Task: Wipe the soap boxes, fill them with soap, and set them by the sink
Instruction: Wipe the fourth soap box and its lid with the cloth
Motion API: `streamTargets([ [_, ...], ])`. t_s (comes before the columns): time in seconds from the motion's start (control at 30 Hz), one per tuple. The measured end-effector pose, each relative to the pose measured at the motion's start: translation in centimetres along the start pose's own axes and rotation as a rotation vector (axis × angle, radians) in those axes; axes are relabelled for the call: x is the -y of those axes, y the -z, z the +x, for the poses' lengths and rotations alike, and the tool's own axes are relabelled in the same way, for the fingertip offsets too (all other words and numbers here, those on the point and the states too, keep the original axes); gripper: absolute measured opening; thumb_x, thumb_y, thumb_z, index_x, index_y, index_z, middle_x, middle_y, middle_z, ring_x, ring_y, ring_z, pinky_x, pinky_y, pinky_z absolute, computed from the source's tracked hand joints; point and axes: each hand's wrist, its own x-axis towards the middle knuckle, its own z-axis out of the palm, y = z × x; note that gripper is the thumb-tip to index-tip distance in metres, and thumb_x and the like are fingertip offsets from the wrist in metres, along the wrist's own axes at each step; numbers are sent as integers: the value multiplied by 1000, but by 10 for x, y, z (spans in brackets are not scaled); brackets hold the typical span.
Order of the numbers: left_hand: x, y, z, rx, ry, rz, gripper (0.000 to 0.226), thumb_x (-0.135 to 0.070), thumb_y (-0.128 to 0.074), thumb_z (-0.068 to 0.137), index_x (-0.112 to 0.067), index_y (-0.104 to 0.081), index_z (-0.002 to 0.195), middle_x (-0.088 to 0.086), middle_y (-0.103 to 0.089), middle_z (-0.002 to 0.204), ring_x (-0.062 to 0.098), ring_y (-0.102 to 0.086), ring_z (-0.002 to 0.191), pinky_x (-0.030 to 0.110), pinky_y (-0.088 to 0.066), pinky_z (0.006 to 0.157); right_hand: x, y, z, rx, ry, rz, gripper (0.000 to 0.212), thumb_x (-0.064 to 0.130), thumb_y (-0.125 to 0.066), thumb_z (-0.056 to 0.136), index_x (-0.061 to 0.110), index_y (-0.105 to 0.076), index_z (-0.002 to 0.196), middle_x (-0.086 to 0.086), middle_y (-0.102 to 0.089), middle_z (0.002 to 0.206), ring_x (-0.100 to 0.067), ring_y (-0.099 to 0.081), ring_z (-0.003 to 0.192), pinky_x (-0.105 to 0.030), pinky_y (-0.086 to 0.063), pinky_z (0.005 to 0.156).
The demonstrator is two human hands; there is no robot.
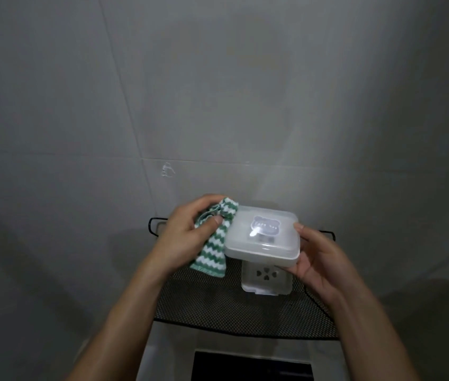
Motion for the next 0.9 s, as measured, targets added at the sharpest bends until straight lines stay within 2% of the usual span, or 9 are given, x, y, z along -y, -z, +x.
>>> streamTargets([
  [0.13, 2, -6, -16, 16, -33, -66, 37, -29, -63, 88, -38, -61, 124, -21, -66, 117, 0, -64, 104, 26, -52, 85, 4, -1, -2, -11, -1, 75, 55, 20, -61, 83, -2, -55, 133, -27, -67, 124, -37, -72, 102, -46, -63, 70],
  [0.3, 9, -15, -30, -120, -44, -11, 36, -26, -72, 85, -47, -60, 112, -27, -66, 108, -6, -64, 97, 9, -48, 75, 3, -3, -4, -12, 14, 73, 52, 19, -60, 85, -1, -55, 133, -26, -65, 126, -39, -69, 108, -47, -63, 72],
  [0.33, 12, -17, -32, -129, -29, -6, 35, -26, -73, 84, -46, -60, 109, -27, -66, 106, -6, -64, 95, 8, -47, 73, 2, -3, -4, -22, 12, 73, 53, 19, -60, 84, -1, -56, 133, -26, -65, 126, -39, -69, 109, -49, -63, 74],
  [0.47, 31, -21, -41, -99, 55, 50, 34, -19, -74, 84, -40, -60, 107, -24, -68, 100, -6, -64, 92, 19, -48, 72, 0, -3, -3, -39, 24, 50, 55, 21, -62, 84, 1, -55, 134, -26, -66, 127, -41, -67, 111, -51, -61, 80],
  [0.6, 40, -28, -47, -75, 32, 228, 49, -13, -72, 82, -41, -56, 118, -28, -62, 107, -11, -57, 98, 6, -39, 76, -3, -1, -4, -59, 42, 25, 57, 25, -61, 85, 8, -53, 139, -22, -66, 128, -42, -67, 112, -52, -62, 76],
  [0.67, 41, -30, -47, -8, 8, 262, 52, -13, -71, 83, -38, -54, 125, -24, -61, 115, -7, -56, 102, 11, -41, 83, -5, 0, -5, -66, 36, 23, 54, 26, -60, 87, 11, -53, 139, -20, -67, 128, -40, -69, 108, -48, -62, 69],
  [0.77, 44, -35, -47, 154, 38, 379, 41, -16, -69, 85, -33, -60, 122, -16, -63, 117, 2, -57, 106, 21, -44, 88, -8, 2, -8, -65, 17, -4, 48, 28, -59, 87, 15, -59, 133, -17, -69, 124, -37, -72, 101, -41, -62, 63],
  [0.83, 45, -35, -46, 289, 106, 448, 31, -20, -69, 86, -31, -64, 115, -13, -65, 113, 5, -59, 102, 31, -50, 90, -9, 5, -10, -55, 9, -41, 42, 28, -58, 89, 17, -62, 129, -16, -70, 124, -36, -73, 101, -41, -62, 64],
  [0.9, 45, -31, -44, 351, 126, 417, 28, -23, -71, 85, -32, -66, 111, -16, -66, 109, 1, -61, 99, 36, -53, 91, -9, 6, -12, -40, 2, -83, 40, 29, -57, 91, 18, -62, 130, -15, -69, 125, -36, -72, 104, -41, -62, 67],
])
